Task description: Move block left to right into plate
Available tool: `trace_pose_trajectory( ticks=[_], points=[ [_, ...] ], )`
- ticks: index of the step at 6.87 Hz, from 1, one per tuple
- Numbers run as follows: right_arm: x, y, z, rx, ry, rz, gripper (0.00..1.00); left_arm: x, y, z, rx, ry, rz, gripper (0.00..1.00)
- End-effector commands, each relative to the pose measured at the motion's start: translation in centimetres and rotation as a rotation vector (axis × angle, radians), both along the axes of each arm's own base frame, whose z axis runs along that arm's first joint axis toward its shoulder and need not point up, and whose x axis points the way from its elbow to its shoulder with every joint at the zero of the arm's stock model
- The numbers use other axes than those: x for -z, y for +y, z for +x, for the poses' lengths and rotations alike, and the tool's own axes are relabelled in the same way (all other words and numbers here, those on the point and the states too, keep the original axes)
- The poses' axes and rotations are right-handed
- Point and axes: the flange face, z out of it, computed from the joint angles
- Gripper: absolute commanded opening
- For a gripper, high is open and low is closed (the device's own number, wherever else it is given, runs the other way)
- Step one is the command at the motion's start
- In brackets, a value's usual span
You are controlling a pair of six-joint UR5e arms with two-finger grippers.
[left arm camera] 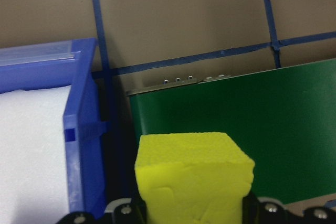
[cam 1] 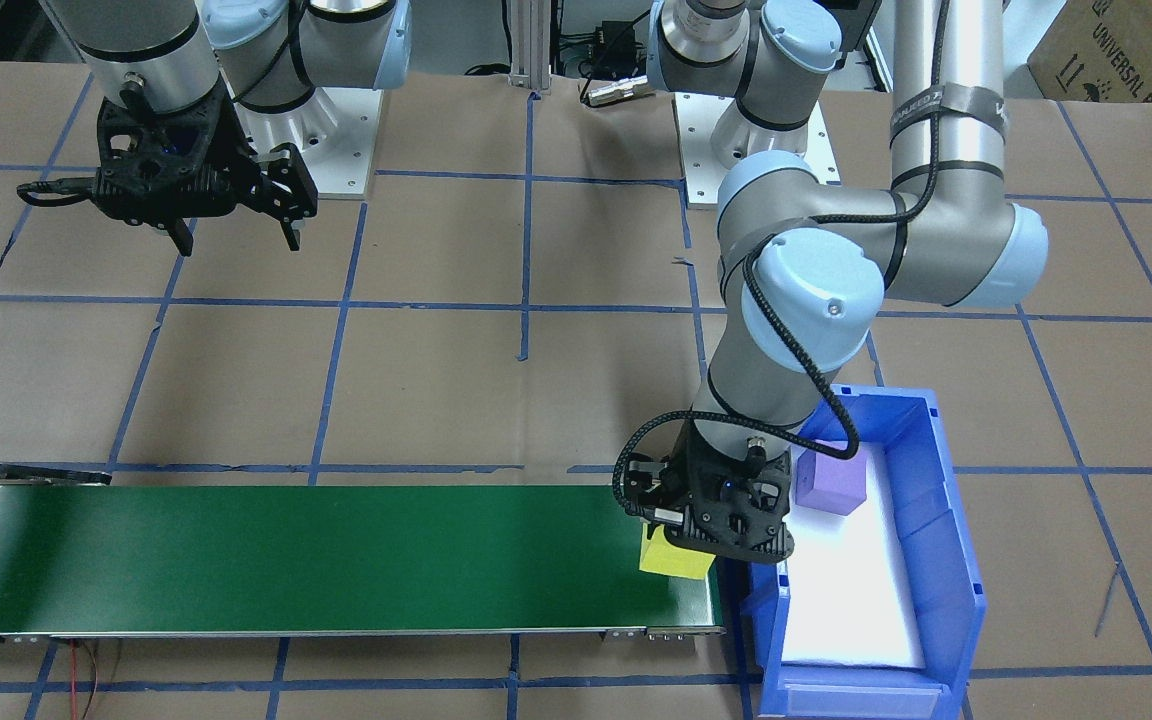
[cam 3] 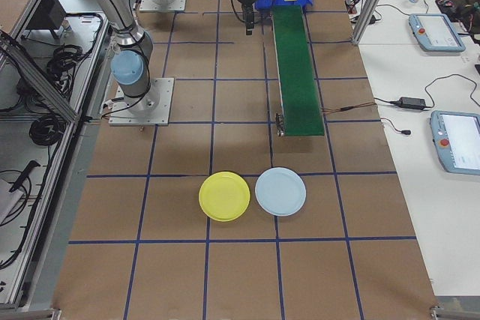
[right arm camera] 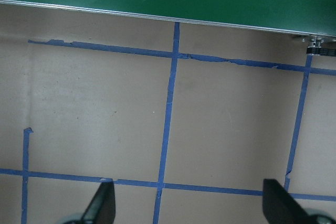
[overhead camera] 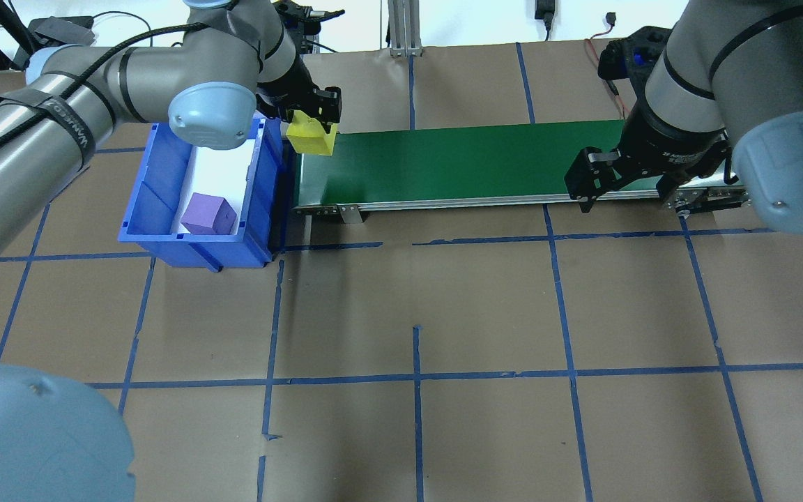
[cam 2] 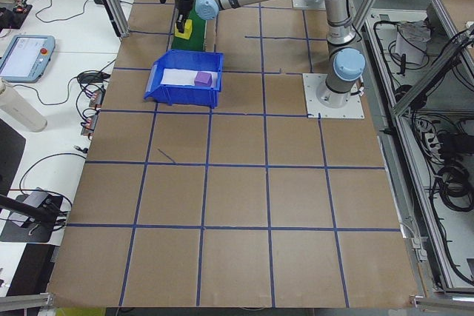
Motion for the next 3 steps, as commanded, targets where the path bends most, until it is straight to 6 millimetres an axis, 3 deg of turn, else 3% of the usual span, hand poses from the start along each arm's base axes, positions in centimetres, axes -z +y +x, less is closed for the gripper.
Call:
trace_pose_trajectory(
  ticks=[1,3],
  points=[
    [0.1,0.0,0.0,0.000,0.000,0.001,1.00,3.5,-0.3,-0.6,-0.008,-0.006,0.057,0.47],
    [0.0,0.0,0.0,0.000,0.000,-0.001,1.00,5.6,0.4,-0.5,-0.015,-0.008,0.093,0.47]
  ],
)
